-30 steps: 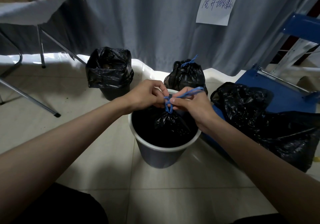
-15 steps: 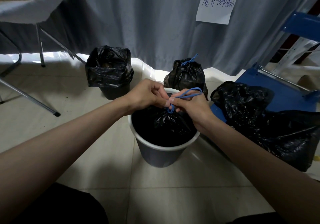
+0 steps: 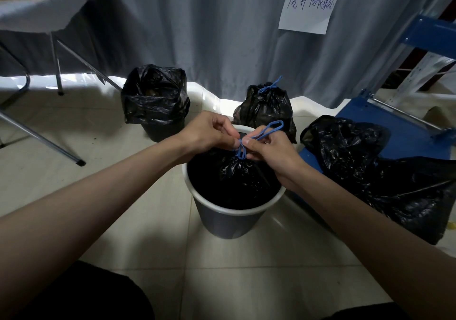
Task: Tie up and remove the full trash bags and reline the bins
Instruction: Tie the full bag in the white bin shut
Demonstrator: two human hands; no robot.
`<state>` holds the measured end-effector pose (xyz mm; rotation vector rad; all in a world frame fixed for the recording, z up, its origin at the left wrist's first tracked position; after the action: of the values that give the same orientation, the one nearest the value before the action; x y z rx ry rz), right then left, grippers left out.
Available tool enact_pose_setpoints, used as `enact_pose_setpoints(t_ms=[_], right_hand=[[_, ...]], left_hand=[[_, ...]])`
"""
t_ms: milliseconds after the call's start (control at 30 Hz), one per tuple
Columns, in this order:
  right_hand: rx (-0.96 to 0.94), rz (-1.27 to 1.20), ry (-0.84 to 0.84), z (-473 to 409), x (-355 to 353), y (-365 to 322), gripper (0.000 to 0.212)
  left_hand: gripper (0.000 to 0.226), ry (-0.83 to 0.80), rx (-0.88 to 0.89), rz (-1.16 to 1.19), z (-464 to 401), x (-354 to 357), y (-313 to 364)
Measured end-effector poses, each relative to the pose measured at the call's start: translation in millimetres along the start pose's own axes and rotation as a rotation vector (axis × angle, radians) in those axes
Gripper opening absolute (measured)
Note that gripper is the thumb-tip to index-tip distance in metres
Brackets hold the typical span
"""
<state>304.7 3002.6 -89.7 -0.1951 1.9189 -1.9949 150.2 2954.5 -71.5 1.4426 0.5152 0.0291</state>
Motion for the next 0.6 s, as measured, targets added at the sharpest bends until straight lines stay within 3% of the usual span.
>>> enact_pose_setpoints(t_ms=[500,600], right_hand=[[0.013,-0.024,-0.022,-2.7,5.3,1.2,0.017],[0.026,-0.069,-0.008,-4.8,6.5,3.7,0.003]], left_hand=[[0.012,0.034,0.097,-0.090,-4.0,-3.2,5.4],[0.014,0.023,0.111,-0.075,-5.5,-4.1,5.2]])
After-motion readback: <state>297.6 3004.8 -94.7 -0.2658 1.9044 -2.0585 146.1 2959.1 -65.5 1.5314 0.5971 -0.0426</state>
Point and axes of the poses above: each hand's wrist, its own z-axis away from the middle knuckle, its own x-axis out of the palm, y = z × x, the point moved 4 cm from there along -z, towards the middle knuckle, and after that the axes turned 12 degrees about y, right-handed, at the moved point
